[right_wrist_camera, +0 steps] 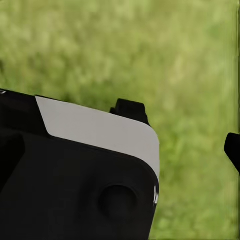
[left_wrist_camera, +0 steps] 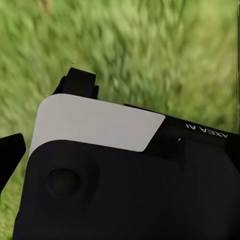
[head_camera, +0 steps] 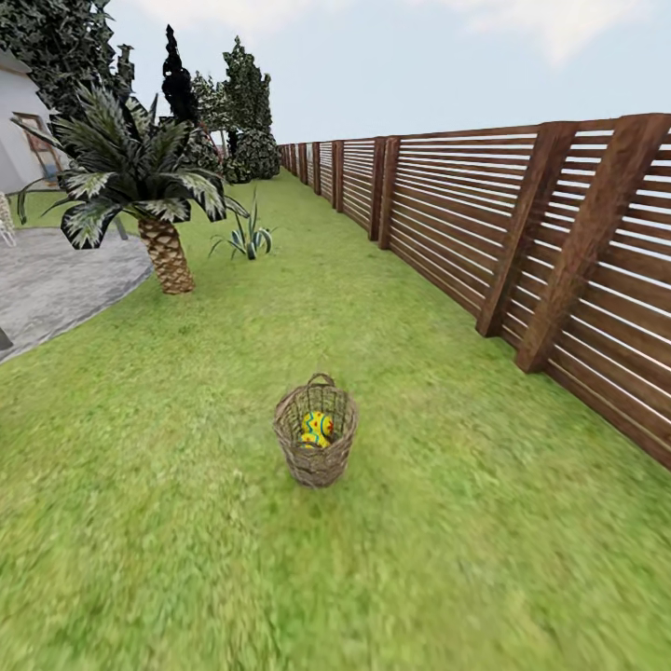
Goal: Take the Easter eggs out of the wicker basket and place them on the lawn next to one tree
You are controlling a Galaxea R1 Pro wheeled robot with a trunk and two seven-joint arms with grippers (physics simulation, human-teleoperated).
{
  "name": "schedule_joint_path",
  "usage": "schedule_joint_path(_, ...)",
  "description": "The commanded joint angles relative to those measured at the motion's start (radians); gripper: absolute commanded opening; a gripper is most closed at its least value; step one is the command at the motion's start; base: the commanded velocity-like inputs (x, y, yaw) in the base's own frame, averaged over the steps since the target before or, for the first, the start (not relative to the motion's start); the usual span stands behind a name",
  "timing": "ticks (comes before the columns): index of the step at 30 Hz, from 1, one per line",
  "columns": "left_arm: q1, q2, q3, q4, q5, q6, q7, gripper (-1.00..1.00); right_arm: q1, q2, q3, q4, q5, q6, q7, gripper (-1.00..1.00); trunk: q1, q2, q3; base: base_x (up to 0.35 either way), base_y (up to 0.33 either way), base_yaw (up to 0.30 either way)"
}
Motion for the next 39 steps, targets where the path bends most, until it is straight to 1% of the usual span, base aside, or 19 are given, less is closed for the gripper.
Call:
schedule_joint_path(1,-0.001,0.0,0.0,0.002,0.01,0.002,0.0,1.0,-0.001,0.0,0.006,0.003,0.005,-0.005,-0.005,1.0,0.001,0.0,-0.001,0.335,0.0,0.0)
schedule_joint_path(11,-0.001,0.008,0.0,0.001,0.01,0.0,-0.001,1.0,-0.001,-0.001,0.003,-0.002,-0.003,-0.003,-0.006,1.0,0.001,0.0,-0.001,0.313,0.0,0.0)
schedule_joint_path(12,-0.001,-0.004,0.0,0.001,0.009,-0.029,-0.002,1.0,-0.002,-0.005,-0.002,-0.011,-0.005,-0.003,-0.01,1.0,0.001,0.0,-0.001,0.037,0.0,0.0)
schedule_joint_path(13,-0.001,-0.005,0.0,0.001,0.01,-0.044,-0.003,1.0,-0.005,-0.005,-0.002,-0.02,-0.003,0.002,-0.013,1.0,0.001,0.0,-0.001,0.023,0.0,0.0)
schedule_joint_path(14,-0.001,-0.024,0.004,-0.004,0.011,-0.094,-0.002,1.0,-0.054,-0.017,0.002,-0.11,0.004,0.172,-0.016,1.0,0.001,0.0,-0.001,0.003,0.0,0.0)
schedule_joint_path(15,-0.005,-0.027,0.012,-0.011,0.011,-0.094,-0.001,1.0,-0.089,-0.03,0.003,-0.176,0.005,0.29,-0.014,1.0,0.001,0.0,-0.001,0.002,0.0,0.0)
schedule_joint_path(16,-0.008,-0.028,0.017,-0.015,0.011,-0.093,0.0,1.0,-0.101,-0.035,0.003,-0.202,0.005,0.331,-0.014,1.0,0.001,0.0,-0.001,0.001,0.0,0.0)
schedule_joint_path(17,-0.015,-0.03,0.026,-0.029,0.011,-0.091,0.001,1.0,-0.123,-0.047,0.003,-0.261,0.005,0.414,-0.013,1.0,0.001,0.0,-0.001,0.0,0.0,0.0)
schedule_joint_path(20,-0.056,-0.031,0.044,-0.118,0.011,-0.069,0.007,1.0,-0.16,-0.076,0.0,-0.47,0.002,0.624,-0.009,1.0,0.001,0.0,-0.001,0.0,0.0,0.0)
schedule_joint_path(22,-0.095,-0.027,0.049,-0.192,0.011,0.015,0.01,1.0,-0.168,-0.086,-0.002,-0.62,-0.003,0.715,-0.008,1.0,0.001,0.0,-0.001,0.0,0.0,0.0)
schedule_joint_path(25,-0.148,-0.006,0.052,-0.354,0.011,0.233,0.012,1.0,-0.173,-0.09,-0.005,-0.821,-0.008,0.839,-0.008,1.0,0.001,0.0,-0.001,0.0,0.0,0.0)
schedule_joint_path(26,-0.152,-0.003,0.053,-0.391,0.011,0.267,0.012,1.0,-0.173,-0.09,-0.005,-0.848,-0.009,0.865,-0.007,1.0,0.001,0.0,-0.001,0.0,0.0,0.0)
schedule_joint_path(28,-0.164,0.001,0.053,-0.551,0.011,0.373,0.012,1.0,-0.174,-0.09,-0.011,-0.941,-0.011,0.976,-0.006,1.0,0.001,0.0,-0.001,0.0,0.0,0.0)
schedule_joint_path(30,-0.168,-0.005,0.051,-0.7,0.009,0.431,0.012,1.0,-0.174,-0.091,-0.025,-1.011,-0.016,1.066,-0.004,1.0,0.001,0.0,-0.001,0.0,0.0,0.0)
schedule_joint_path(32,-0.17,-0.017,0.048,-0.803,0.008,0.469,0.012,1.0,-0.175,-0.093,-0.048,-1.051,-0.025,1.108,-0.003,1.0,0.001,0.0,-0.001,0.002,0.0,0.0)
schedule_joint_path(33,-0.17,-0.019,0.048,-0.819,0.008,0.481,0.012,1.0,-0.175,-0.093,-0.054,-1.057,-0.027,1.113,-0.003,1.0,0.001,0.0,-0.001,0.027,0.0,0.0)
schedule_joint_path(36,-0.171,-0.028,0.046,-0.865,0.008,0.581,0.009,1.0,-0.174,-0.092,-0.081,-1.073,-0.032,1.131,-0.002,1.0,0.001,0.0,-0.001,0.187,0.0,0.0)
schedule_joint_path(38,-0.171,-0.032,0.046,-0.849,0.009,0.618,0.006,1.0,-0.174,-0.091,-0.082,-1.073,-0.032,1.133,-0.002,1.0,0.001,0.0,-0.001,0.313,0.0,0.0)
schedule_joint_path(39,-0.171,-0.032,0.046,-0.841,0.009,0.621,0.005,1.0,-0.174,-0.091,-0.082,-1.073,-0.033,1.133,-0.002,1.0,0.001,0.0,-0.001,0.331,0.0,0.0)
